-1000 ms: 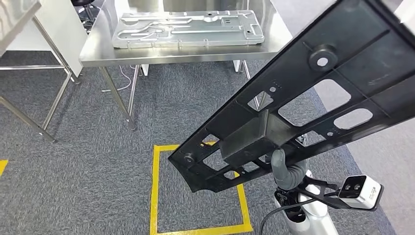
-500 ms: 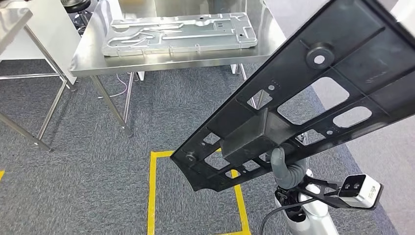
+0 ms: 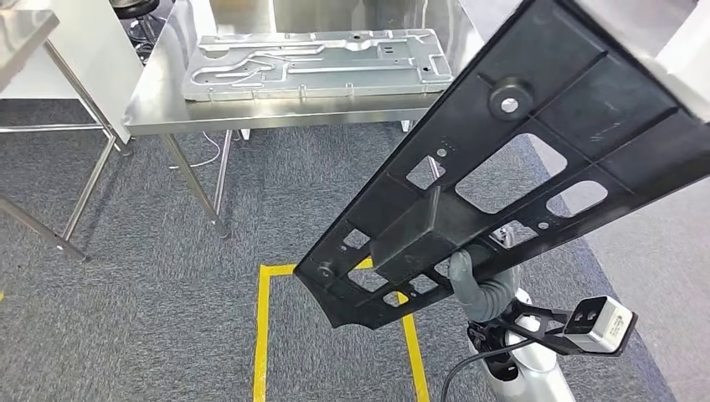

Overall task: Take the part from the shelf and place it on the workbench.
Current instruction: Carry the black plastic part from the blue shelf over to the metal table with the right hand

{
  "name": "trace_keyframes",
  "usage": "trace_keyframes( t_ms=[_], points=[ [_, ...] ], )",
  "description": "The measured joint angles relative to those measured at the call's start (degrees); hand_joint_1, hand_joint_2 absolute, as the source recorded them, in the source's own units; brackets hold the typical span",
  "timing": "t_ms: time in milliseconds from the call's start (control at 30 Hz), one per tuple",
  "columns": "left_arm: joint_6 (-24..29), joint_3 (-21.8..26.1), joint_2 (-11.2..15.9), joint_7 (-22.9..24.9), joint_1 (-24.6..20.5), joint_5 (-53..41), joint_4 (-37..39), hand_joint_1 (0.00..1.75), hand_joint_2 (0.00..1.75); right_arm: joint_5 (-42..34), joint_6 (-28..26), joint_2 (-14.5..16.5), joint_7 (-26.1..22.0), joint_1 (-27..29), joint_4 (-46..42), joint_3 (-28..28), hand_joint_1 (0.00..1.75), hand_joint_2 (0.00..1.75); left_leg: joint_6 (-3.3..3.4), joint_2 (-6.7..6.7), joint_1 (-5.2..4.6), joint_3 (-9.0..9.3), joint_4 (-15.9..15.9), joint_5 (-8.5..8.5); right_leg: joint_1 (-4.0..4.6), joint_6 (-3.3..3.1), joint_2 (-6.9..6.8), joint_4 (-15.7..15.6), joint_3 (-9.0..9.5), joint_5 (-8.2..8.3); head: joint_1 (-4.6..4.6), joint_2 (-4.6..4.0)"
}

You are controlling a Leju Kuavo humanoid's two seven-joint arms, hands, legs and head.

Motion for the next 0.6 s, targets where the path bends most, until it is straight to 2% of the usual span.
trace_keyframes(
  t_ms=[33, 67, 167, 200, 233, 267, 333, 367, 400, 433, 467, 500, 533, 600],
  points=[
    [0.05, 0.02, -0.02, 0.01, -0.06, 0.0, 0.0, 0.0, 1.75, 0.06, 0.21, 0.01, 0.47, -0.06, 0.06, 0.16, 1.75, 1.75, -0.36, -0.01, -0.08, 0.18, 0.02, -0.35, 0.08, -0.24, -0.07, -2.34, 0.91, 0.79, 0.0, 0.0],
    [0.1, 0.05, -0.02, 0.04, -0.11, 0.0, 0.0, 0.0, 1.75, 0.14, 0.39, 0.02, 1.04, -0.13, 0.17, 0.34, 1.75, 1.75, -0.73, -0.02, -0.17, 0.22, -0.02, -0.63, 0.2, -0.57, -0.08, -3.36, 1.29, 0.71, -0.01, 0.0],
    [0.18, 0.1, -0.05, 0.15, -0.29, 0.0, -0.01, 0.0, 1.75, 0.51, 0.63, 0.14, 2.34, -0.67, 0.7, 1.04, 1.75, 1.75, -1.72, 0.11, -0.03, 0.56, 0.13, -1.33, 0.32, -1.86, 0.17, -3.79, 1.68, 0.12, -0.02, 0.0],
    [0.21, 0.1, -0.08, 0.17, -0.35, -0.01, -0.02, 0.0, 1.75, 0.73, 0.62, 0.23, 2.46, -1.06, 0.89, 1.3, 1.75, 1.75, -2.0, 0.15, 0.08, 0.15, 1.42, -2.04, 0.29, -2.28, 0.19, -3.97, 2.0, -0.03, -0.01, 0.0],
    [0.28, 0.11, -0.09, 0.17, -0.39, -0.01, -0.02, 0.0, 1.75, 1.05, 0.59, 0.34, 2.48, -1.5, 1.08, 1.61, 1.75, 1.75, -2.24, 0.16, 0.15, -0.96, 3.93, -3.2, 0.22, -2.66, 0.17, -4.15, 2.38, -0.19, -0.01, 0.0],
    [0.42, 0.11, -0.11, 0.19, -0.4, -0.01, -0.02, 0.0, 1.75, 1.41, 0.51, 0.44, 2.37, -1.87, 1.25, 1.92, 1.75, 1.75, -2.38, 0.16, 0.18, -2.85, 7.58, -4.66, 0.28, -2.92, 0.11, -4.2, 2.71, -0.45, -0.01, 0.0],
    [0.79, 0.13, -0.22, 0.25, -0.35, -0.01, -0.02, 0.0, 1.75, 1.98, 0.37, 0.63, 2.02, -2.32, 1.6, 2.44, 1.75, 1.75, -2.51, 0.16, 0.18, -7.68, 15.4, -7.04, 0.48, -3.21, 0.07, -4.19, 3.35, -1.04, -0.01, 0.0],
    [1.02, 0.13, -0.32, 0.28, -0.25, -0.01, -0.02, 0.0, 1.75, 2.19, 0.31, 0.69, 1.89, -2.42, 1.78, 2.65, 1.75, 1.75, -2.45, 0.16, 0.16, -9.34, 17.31, -6.78, 0.6, -3.27, 0.12, -4.18, 3.78, -1.38, -0.01, 0.0],
    [1.18, 0.13, -0.43, 0.31, -0.13, -0.01, -0.02, 0.0, 1.75, 2.31, 0.28, 0.74, 1.83, -2.52, 1.97, 2.78, 1.75, 1.75, -2.27, 0.16, 0.13, -9.93, 16.91, -5.25, 0.72, -3.29, 0.2, -4.18, 4.33, -1.76, -0.01, 0.0],
    [1.33, 0.14, -0.54, 0.33, -0.01, -0.01, -0.02, 0.0, 1.75, 2.4, 0.26, 0.79, 1.76, -2.6, 2.16, 2.91, 1.75, 1.75, -1.97, 0.15, 0.08, -9.4, 14.23, -2.7, 0.82, -3.26, 0.27, -4.19, 4.96, -2.17, -0.01, 0.0],
    [1.44, 0.17, -0.61, 0.34, 0.09, -0.01, -0.02, 0.0, 1.75, 2.47, 0.25, 0.8, 1.65, -2.7, 2.33, 3.02, 1.75, 1.75, -1.56, 0.15, -0.02, -8.16, 10.11, 0.24, 0.91, -3.21, 0.32, -4.21, 5.55, -2.61, -0.01, 0.0],
    [1.52, 0.24, -0.64, 0.33, 0.16, -0.01, -0.02, 0.0, 1.75, 2.49, 0.23, 0.79, 1.46, -2.81, 2.52, 3.13, 1.75, 1.75, -1.18, 0.16, -0.23, -6.78, 6.3, 2.25, 1.06, -3.06, 0.35, -4.22, 6.03, -3.02, 0.0, 0.0],
    [1.6, 0.35, -0.67, 0.32, 0.17, -0.07, -0.01, 0.0, 1.75, 2.61, 0.1, 0.78, 1.2, -2.92, 2.69, 3.26, 1.75, 1.75, -0.86, 0.16, -0.43, -5.77, 3.53, 3.41, 1.14, -2.83, 0.39, -4.23, 6.31, -3.35, 0.0, 0.0],
    [1.67, 0.59, -0.72, 0.29, 0.14, -0.22, -0.01, 0.0, 1.75, 3.06, -0.51, 0.75, 0.83, -3.2, 2.93, 3.62, 1.75, 1.75, -0.41, 0.14, -0.84, -5.1, 1.78, 3.35, 1.19, -2.24, 0.48, -4.36, 6.51, -3.73, -0.01, 0.0]
  ],
)
